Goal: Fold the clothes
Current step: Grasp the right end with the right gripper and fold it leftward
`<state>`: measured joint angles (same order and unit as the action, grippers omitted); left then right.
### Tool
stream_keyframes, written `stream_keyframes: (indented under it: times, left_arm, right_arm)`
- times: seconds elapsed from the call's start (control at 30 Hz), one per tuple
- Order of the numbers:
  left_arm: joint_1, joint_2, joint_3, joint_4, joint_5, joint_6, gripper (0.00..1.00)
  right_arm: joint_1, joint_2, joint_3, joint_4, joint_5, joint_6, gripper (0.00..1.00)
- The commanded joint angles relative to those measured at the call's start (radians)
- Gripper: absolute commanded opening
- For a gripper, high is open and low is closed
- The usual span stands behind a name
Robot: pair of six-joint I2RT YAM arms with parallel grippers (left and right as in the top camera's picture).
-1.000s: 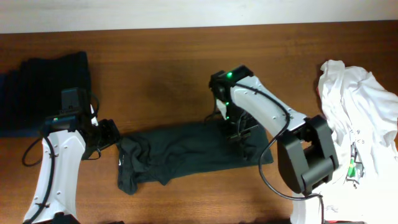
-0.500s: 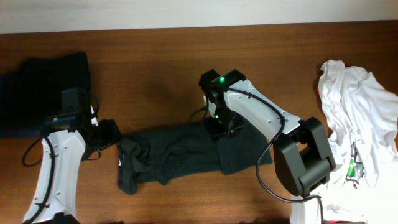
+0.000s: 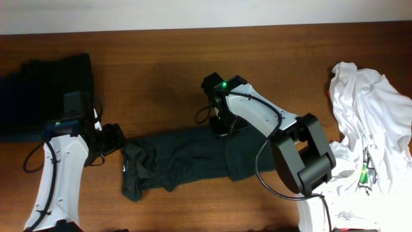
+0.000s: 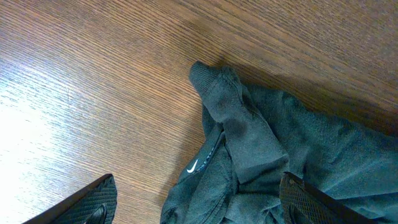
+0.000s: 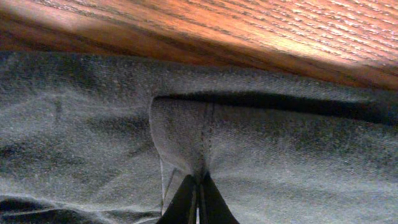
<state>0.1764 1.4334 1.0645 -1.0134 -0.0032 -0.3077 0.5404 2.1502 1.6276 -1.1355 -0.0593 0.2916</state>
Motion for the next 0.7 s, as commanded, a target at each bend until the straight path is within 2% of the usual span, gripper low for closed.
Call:
stream_keyframes:
  times: [0.0,0.1,0.2,0.27,0.3,0.4,0.43,0.5,0.57,0.6,0.67]
  left_arm:
    - [0.003,0.004,0.010,-0.002,0.011,-0.002,0.83]
    - [0.003,0.005,0.010,-0.002,0.011,-0.002,0.83]
    - [0.003,0.004,0.010,-0.002,0.011,-0.002,0.83]
    - [0.003,0.005,0.010,-0.003,0.011,-0.002,0.83]
    - [0.003,0.005,0.010,-0.006,0.011,-0.002,0.83]
    - [0.003,0.005,0.010,-0.014,0.012,0.005,0.87]
    - [0.003,0.005,0.010,-0.013,0.012,0.031,0.92]
    - [0.003,0.018,0.010,-0.013,0.011,0.117,0.93]
    - [0.003,0.082,0.010,-0.009,0.031,0.236,0.93]
    - [0.003,0.172,0.009,0.002,0.122,0.338,0.93]
    - [0.000,0.299,0.008,0.006,0.150,0.360,0.93]
  right_arm:
    - [-0.012,0.011,0.052,-0.008,0.018,0.017,0.04]
    - [-0.028,0.000,0.152,-0.038,0.008,0.016,0.04]
    - [-0.021,0.000,0.147,-0.063,0.006,0.016,0.06]
    - [-0.015,0.000,0.147,-0.113,0.003,0.016,0.43]
    - [-0.016,0.000,0.147,-0.153,0.005,-0.008,0.43]
    - [-0.050,-0.001,0.147,-0.306,0.060,-0.024,0.34]
    - [-0.082,-0.007,0.147,-0.347,0.075,-0.023,0.34]
    - [-0.169,-0.016,0.147,-0.399,0.075,-0.021,0.35]
    - [-0.283,-0.016,0.147,-0.451,0.074,-0.026,0.58]
    - [-0.341,-0.016,0.147,-0.455,0.074,-0.026,0.75]
    - [-0.407,-0.016,0.147,-0.459,0.072,-0.026,0.75]
